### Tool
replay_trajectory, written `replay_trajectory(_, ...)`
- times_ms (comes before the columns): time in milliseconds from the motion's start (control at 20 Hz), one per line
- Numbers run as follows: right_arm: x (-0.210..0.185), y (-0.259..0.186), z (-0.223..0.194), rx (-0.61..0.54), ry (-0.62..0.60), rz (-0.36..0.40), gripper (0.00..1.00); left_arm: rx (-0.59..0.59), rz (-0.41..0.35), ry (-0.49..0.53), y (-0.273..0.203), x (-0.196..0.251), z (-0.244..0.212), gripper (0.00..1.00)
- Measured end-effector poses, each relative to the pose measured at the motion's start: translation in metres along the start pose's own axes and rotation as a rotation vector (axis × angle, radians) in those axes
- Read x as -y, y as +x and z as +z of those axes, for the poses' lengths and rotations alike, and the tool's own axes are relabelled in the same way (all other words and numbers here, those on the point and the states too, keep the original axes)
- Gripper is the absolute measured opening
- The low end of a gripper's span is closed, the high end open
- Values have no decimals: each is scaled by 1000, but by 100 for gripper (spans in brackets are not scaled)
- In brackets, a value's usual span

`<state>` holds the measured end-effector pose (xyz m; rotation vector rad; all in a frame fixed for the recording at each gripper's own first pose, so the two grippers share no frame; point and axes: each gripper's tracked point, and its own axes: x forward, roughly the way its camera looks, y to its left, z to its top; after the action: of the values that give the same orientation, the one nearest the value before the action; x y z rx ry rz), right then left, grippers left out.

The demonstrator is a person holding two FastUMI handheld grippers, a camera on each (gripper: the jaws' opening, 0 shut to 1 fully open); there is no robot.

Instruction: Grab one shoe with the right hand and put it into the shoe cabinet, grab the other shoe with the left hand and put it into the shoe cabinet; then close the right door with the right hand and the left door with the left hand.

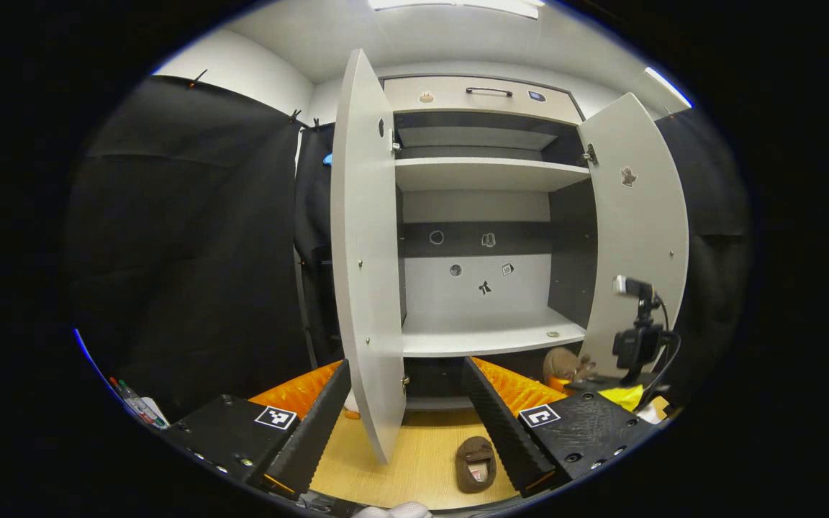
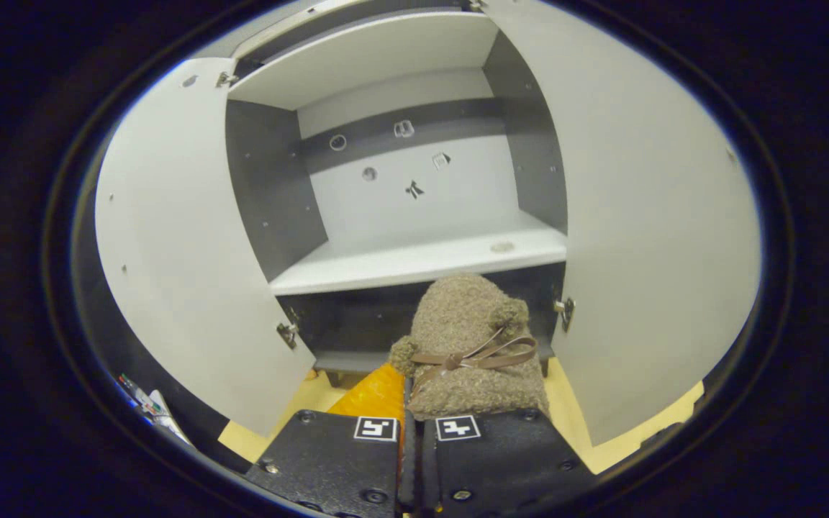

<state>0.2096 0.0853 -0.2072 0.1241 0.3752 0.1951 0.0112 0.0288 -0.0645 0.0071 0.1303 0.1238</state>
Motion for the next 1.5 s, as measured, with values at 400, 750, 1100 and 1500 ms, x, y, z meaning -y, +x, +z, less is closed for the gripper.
replay_trajectory(400, -34, 44, 134, 170, -95, 15, 7, 12, 67, -14, -5, -15, 0, 96)
replay_trajectory(750, -13, 140, 210, 204, -120, -60, 7, 7, 86, -22, 6, -7, 3, 96)
replay_trajectory(1100, 24, 237, 174, 12, -103, -131, 6, -3, 90, -28, 21, 3, 2, 96)
replay_trajectory(1500, 35, 277, 132, -236, -124, -150, 5, -20, 76, -33, 20, 11, -5, 96)
